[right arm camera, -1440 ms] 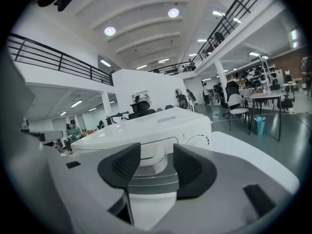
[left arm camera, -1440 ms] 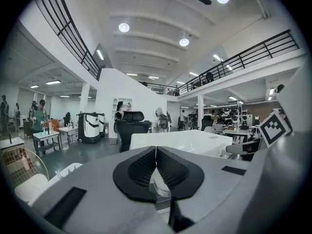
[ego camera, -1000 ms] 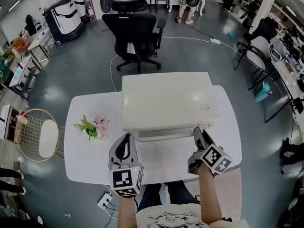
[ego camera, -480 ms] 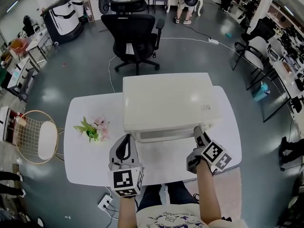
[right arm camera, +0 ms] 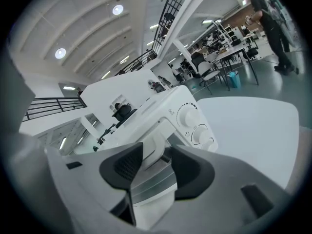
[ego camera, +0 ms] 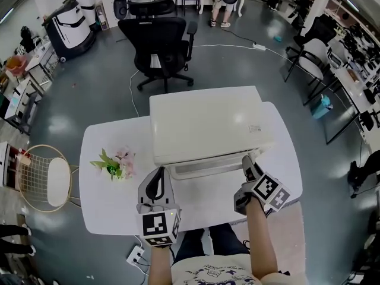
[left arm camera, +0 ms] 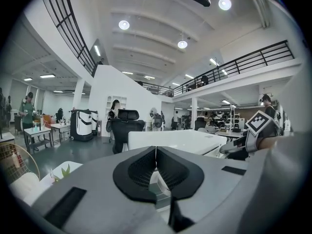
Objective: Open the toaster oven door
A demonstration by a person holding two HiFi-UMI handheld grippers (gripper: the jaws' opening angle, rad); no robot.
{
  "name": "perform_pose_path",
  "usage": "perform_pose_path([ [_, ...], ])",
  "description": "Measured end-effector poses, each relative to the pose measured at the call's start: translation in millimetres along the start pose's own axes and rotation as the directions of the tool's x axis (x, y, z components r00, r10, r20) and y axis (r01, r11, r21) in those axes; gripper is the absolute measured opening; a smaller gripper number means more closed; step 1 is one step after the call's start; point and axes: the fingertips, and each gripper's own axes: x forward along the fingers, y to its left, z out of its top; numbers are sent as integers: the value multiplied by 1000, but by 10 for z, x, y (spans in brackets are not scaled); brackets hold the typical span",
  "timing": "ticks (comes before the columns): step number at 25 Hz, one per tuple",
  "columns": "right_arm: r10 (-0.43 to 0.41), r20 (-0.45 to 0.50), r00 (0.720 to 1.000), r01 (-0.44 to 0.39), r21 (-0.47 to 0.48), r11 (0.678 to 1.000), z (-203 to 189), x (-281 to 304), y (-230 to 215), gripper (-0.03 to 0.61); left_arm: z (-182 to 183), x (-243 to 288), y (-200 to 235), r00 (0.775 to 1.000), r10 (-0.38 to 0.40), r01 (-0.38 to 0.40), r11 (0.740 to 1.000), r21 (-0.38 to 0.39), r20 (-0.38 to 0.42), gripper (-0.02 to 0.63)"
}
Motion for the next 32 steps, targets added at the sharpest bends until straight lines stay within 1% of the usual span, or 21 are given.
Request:
perform_pose_path([
  [5, -5, -5, 1000, 5, -12, 1000, -53, -87, -49, 176, -31, -48, -55, 999, -33, 33, 999, 7, -4, 6],
  [13, -20, -26, 999, 19, -26, 999, -163, -258, -117, 175, 19, -126, -115, 999, -40, 40, 999, 14, 3, 6],
  [26, 3, -117, 993, -8, -44, 999, -465, -482, -345, 166, -117, -274, -308, 1000, 5, -4, 1000, 7, -11, 6],
  [32, 13, -141, 990, -20, -48, 999, -543, -594, -450, 161, -156, -391, -411, 1000, 20, -19, 1000, 13, -25, 6],
])
